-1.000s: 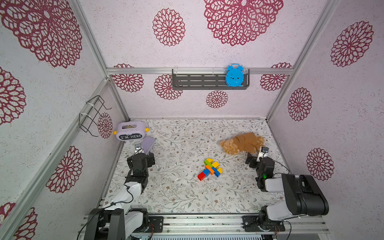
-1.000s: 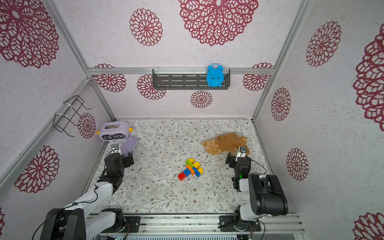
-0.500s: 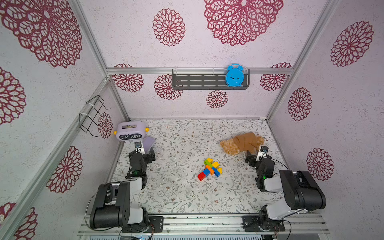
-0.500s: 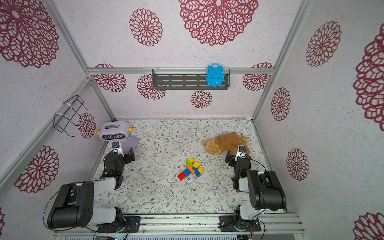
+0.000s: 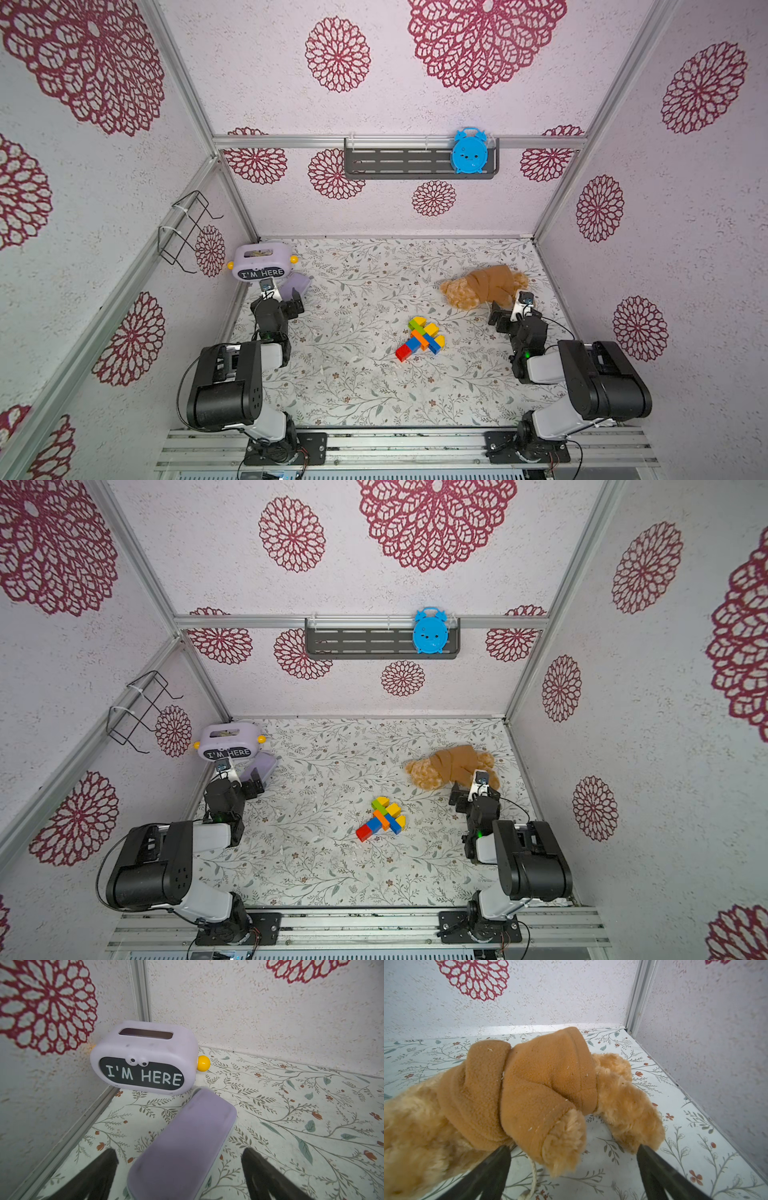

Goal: Assemble a fork with lego
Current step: Reset both arms

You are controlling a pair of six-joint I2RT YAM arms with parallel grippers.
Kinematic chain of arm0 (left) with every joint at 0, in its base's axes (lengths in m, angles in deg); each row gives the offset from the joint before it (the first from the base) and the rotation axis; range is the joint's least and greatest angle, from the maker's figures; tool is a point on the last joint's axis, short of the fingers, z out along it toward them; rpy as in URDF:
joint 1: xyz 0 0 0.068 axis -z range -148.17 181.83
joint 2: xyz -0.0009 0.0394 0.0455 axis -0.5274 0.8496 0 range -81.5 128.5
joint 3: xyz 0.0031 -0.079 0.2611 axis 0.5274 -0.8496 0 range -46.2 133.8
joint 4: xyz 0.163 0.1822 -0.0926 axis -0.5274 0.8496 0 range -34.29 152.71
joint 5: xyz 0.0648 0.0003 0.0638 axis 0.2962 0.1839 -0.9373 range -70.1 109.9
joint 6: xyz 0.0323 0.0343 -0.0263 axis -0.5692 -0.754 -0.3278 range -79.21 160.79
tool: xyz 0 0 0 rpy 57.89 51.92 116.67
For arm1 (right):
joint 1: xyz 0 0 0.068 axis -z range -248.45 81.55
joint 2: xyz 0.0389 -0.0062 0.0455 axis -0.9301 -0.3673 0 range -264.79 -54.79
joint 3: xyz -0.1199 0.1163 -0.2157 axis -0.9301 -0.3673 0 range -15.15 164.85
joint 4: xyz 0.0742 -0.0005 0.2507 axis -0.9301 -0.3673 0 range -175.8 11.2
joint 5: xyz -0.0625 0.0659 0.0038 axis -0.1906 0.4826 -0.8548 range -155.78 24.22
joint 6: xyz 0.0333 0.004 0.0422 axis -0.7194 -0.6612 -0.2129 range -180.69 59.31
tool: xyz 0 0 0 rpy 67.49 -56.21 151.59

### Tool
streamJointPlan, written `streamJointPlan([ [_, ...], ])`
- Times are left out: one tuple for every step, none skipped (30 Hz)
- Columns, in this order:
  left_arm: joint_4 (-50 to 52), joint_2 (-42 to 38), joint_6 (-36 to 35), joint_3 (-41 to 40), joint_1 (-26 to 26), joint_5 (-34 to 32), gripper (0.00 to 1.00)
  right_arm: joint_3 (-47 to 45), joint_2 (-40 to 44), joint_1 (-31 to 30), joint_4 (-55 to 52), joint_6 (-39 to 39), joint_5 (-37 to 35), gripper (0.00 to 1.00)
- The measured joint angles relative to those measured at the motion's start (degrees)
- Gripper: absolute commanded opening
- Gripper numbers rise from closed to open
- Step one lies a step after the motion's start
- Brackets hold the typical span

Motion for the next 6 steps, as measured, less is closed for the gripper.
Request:
streamJointPlan([
  [-0.04,0.00,0.02,0.00,0.02,-0.04,0.97,0.02,0.00,-0.02,-0.04,0.02,-0.13,0.99],
  [-0.02,0.00,0.04,0.00,0.02,-0.02,0.97,0.02,0.00,-0.04,-0.09,0.20,-0.26,0.99],
  [0.00,0.00,0.04,0.00,0.04,-0.04,0.97,0.02,0.00,-0.04,-0.15,0.26,-0.48,0.99],
  [-0.02,0.00,0.04,0.00,0.04,-0.04,0.97,0.02,0.00,-0.04,-0.17,0.28,-0.61,0.99],
  [-0.02,0.00,0.04,0.00,0.04,-0.04,0.97,0.02,0.00,-0.04,-0.20,0.31,-0.68,0.99],
  [-0.02,0.00,0.04,0.00,0.04,-0.04,0.97,0.02,0.00,-0.04,-0.20,0.31,-0.70,0.99],
])
